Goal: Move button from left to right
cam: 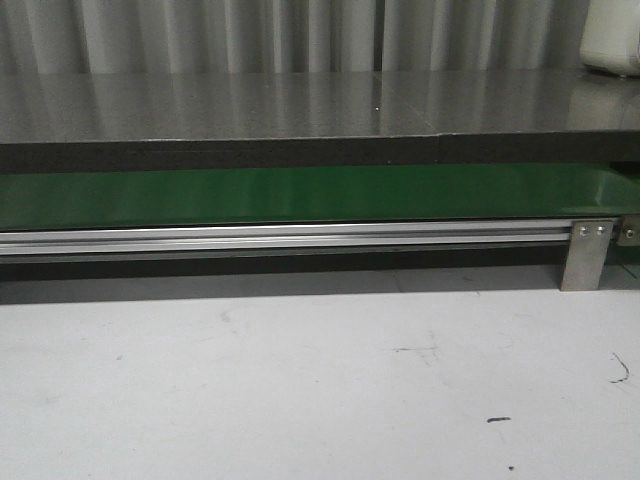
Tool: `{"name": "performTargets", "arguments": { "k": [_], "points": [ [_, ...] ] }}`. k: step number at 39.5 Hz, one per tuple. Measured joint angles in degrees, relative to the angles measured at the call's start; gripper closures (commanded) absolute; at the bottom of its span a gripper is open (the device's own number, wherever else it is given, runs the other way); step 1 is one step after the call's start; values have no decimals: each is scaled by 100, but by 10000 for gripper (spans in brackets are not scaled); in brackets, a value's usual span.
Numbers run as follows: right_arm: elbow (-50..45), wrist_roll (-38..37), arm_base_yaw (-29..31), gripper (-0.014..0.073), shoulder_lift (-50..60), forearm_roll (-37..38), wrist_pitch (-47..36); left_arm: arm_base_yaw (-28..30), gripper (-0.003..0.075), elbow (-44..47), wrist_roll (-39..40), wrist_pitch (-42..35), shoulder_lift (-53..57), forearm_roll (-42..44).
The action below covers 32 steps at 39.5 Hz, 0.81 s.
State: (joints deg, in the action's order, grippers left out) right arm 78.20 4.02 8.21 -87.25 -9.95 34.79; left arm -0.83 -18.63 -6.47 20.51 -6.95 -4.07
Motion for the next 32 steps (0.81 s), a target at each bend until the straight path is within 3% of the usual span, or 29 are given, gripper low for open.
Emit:
{"name": "performTargets", "arguments": {
  "k": [18, 32],
  "points": [
    [-2864, 20, -1561, 661, 2658, -6, -1567, 0, 741, 0, 0, 0, 0, 0],
    [-5205, 20, -1682, 661, 5654, -6, -2084, 0, 741, 0, 0, 0, 0, 0]
  ]
}}
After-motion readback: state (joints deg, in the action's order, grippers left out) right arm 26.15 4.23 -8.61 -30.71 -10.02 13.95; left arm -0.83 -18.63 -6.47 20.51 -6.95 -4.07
